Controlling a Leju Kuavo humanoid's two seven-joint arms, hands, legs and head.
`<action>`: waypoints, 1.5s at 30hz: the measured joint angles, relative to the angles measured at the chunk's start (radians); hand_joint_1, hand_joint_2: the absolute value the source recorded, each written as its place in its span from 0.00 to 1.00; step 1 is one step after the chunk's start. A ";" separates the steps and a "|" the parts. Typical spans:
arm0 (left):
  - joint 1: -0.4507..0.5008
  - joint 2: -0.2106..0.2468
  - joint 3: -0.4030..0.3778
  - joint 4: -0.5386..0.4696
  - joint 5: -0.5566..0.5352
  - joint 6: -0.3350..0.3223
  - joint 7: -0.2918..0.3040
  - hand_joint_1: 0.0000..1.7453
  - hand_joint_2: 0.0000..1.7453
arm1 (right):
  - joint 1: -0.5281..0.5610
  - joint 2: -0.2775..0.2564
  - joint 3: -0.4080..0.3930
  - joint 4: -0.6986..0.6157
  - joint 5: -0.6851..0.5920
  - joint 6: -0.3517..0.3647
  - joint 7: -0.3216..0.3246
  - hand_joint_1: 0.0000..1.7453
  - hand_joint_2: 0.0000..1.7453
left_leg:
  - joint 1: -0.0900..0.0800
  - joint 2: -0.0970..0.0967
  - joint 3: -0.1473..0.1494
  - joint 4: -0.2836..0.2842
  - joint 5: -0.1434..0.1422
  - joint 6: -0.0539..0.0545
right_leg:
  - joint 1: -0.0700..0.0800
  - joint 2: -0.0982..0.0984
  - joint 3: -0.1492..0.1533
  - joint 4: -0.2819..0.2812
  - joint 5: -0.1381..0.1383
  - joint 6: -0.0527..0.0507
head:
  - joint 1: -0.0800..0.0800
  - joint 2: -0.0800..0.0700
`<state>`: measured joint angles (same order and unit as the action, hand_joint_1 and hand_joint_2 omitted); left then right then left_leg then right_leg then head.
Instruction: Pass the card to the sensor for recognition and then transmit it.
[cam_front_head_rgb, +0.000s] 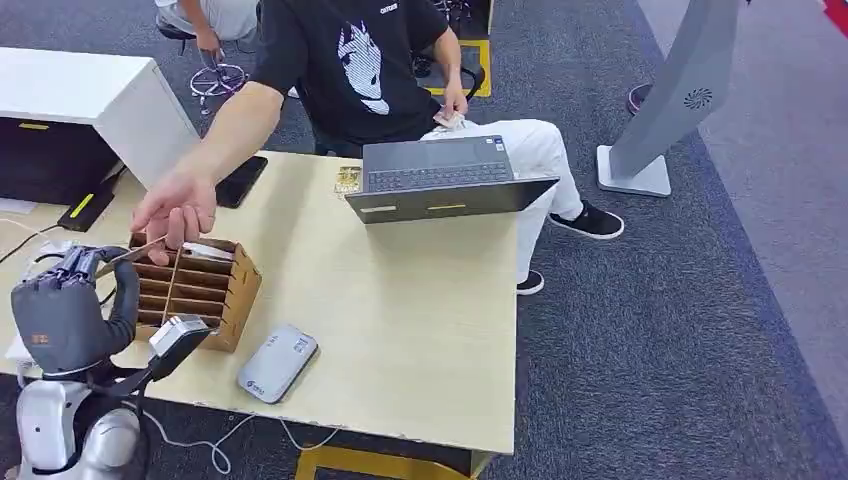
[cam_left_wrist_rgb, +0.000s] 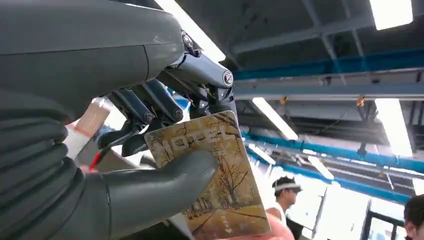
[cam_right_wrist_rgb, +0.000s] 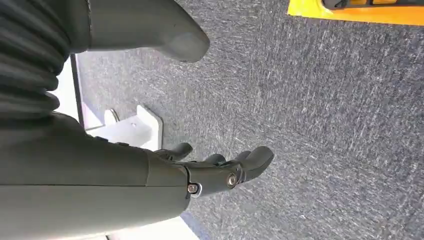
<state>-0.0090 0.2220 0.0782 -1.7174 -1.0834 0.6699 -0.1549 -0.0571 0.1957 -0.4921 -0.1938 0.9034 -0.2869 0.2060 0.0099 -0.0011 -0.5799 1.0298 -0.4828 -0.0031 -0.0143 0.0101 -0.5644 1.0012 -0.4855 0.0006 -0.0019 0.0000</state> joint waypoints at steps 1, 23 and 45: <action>-0.009 0.004 0.006 0.003 -0.007 0.001 0.002 1.00 1.00 | 0.000 0.000 0.000 0.000 0.006 0.000 0.000 0.00 1.00 | 0.000 0.000 0.000 0.000 0.000 0.000 | 0.000 0.000 0.000 0.000 0.000 0.000 | 0.000 0.000; -0.148 0.046 0.027 0.098 -0.094 0.020 0.026 0.88 1.00 | -0.001 0.000 0.000 0.000 0.025 0.000 -0.003 0.00 1.00 | 0.000 0.005 -0.001 0.000 -0.002 0.001 | 0.000 0.006 -0.002 0.000 0.000 0.000 | 0.000 0.000; -0.189 0.053 0.037 0.131 0.116 -0.108 0.000 0.00 1.00 | -0.002 0.000 -0.008 0.000 0.027 0.005 -0.003 0.00 1.00 | 0.000 0.005 -0.001 0.000 -0.001 0.000 | 0.000 0.005 -0.003 0.000 0.000 -0.001 | 0.000 0.000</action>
<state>-0.1978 0.2750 0.1156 -1.5862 -0.9674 0.5615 -0.1553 -0.0586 0.1957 -0.5005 -0.1938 0.9304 -0.2823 0.2026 0.0100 0.0034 -0.5810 1.0298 -0.4843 -0.0032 -0.0142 0.0155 -0.5676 1.0013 -0.4857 -0.0001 -0.0019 0.0000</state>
